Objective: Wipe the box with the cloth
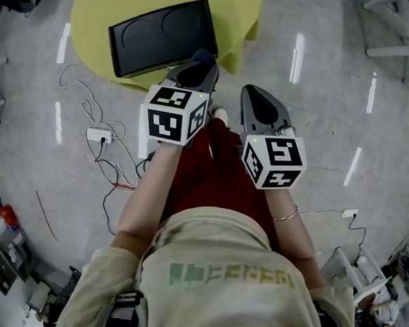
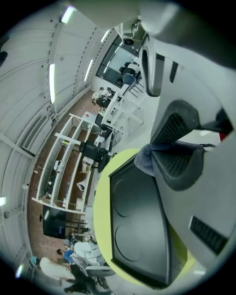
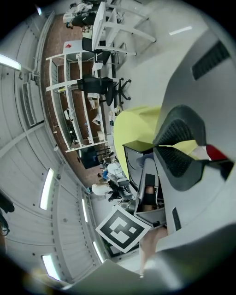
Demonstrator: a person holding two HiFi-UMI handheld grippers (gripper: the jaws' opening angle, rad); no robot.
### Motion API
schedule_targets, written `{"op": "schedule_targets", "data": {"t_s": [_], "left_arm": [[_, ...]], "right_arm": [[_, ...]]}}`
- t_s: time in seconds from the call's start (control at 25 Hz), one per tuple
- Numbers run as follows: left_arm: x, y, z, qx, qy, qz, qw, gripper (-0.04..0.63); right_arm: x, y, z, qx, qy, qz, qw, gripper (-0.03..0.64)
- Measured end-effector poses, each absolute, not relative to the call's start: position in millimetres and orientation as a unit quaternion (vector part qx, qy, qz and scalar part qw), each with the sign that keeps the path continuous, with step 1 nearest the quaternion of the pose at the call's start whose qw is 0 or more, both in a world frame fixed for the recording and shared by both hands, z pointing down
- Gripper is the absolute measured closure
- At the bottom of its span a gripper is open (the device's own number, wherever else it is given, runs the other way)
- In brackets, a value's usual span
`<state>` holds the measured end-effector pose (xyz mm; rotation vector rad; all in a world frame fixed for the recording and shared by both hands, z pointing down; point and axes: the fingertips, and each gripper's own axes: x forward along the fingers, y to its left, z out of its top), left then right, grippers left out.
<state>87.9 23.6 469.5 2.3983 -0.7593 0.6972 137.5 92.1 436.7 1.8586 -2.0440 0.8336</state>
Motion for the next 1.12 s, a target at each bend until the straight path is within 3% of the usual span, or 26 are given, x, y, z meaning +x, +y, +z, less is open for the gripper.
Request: {"op": "schedule_targets", "data": {"t_s": [0.28, 0.48, 0.6, 1.12], "left_arm": [[145.7, 51.6, 443.3, 0.909, -0.202, 0.287, 0.227, 0.535], [175.6, 32.4, 426.5, 0.919, -0.131, 0.36, 0.089, 0.535], [186.3, 16.5, 431.1, 0.914, -0.106, 0.391, 0.039, 0.535], [168.8, -41.0, 450.1, 0.899, -0.075, 0.432, 0.021, 0.535]], "right_arm": [[172.5, 109.6, 426.2, 0.671, -0.673, 0.29, 0.107, 0.578], [189.6, 98.6, 413.5, 0.69, -0.661, 0.28, 0.09, 0.578], [194.3, 87.1, 411.6, 0.694, -0.658, 0.278, 0.088, 0.578], [194.9, 7.2, 410.7, 0.694, -0.654, 0.284, 0.1, 0.578]]}}
